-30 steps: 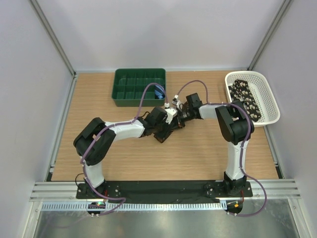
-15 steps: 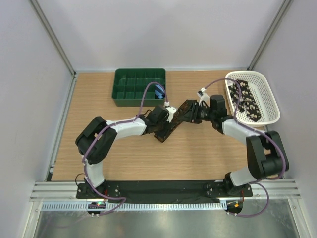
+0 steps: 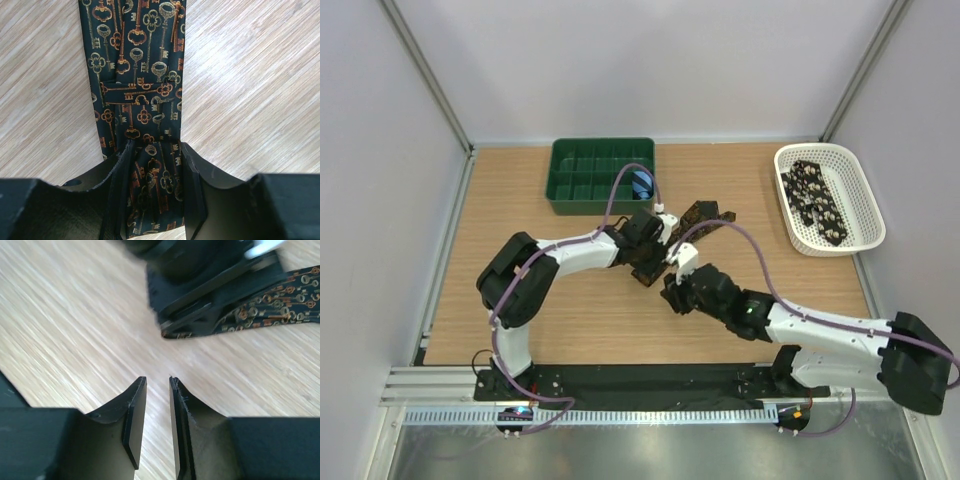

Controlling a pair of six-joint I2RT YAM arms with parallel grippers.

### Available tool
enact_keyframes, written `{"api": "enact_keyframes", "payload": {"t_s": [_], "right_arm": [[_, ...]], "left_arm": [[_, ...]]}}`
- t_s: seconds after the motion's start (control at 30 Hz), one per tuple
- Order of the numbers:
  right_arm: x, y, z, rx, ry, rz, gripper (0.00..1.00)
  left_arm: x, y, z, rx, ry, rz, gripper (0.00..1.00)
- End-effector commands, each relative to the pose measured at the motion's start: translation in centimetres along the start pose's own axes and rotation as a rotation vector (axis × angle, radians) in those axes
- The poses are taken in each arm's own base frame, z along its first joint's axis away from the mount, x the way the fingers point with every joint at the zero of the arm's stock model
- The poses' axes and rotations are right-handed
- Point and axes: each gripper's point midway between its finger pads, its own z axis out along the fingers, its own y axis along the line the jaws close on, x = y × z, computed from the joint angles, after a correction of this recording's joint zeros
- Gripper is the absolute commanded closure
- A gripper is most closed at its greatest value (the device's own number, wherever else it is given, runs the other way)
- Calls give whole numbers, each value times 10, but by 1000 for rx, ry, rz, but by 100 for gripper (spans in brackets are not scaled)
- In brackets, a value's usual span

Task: Roll the ties
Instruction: Roll the tie

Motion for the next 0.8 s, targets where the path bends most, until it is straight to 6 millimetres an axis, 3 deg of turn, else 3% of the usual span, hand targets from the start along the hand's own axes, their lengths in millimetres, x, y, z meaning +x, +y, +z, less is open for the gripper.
{"api": "enact_keyframes", "payload": {"t_s": [0.0,0.03,0.07,0.2,0.23,0.43,0.47,0.53,0.77], "right_arm": [[-2,-9,1,191,18,-218,68],[9,10,8,168,58,-314,67],[1,10,10,227,71,-370,67],[17,36,25,305,214,-662,64],[22,50,37,313,247,-741,64],[31,48,65,489,377,-948,56],[41,46,71,497,410,-990,53],[39,46,76,531,410,-1011,41],[34,41,83,646,427,-1130,36]], "left_arm": [[85,13,3,-33,309,-30,68],[84,11,3,-26,313,-30,67],[85,11,3,-25,316,-29,67],[86,9,3,-20,334,-32,68],[86,10,2,-20,339,-28,68],[87,8,-4,-1,374,-32,70],[87,6,-5,10,378,-33,70],[86,2,-6,28,381,-32,71],[87,-2,-7,51,411,-49,72]]}}
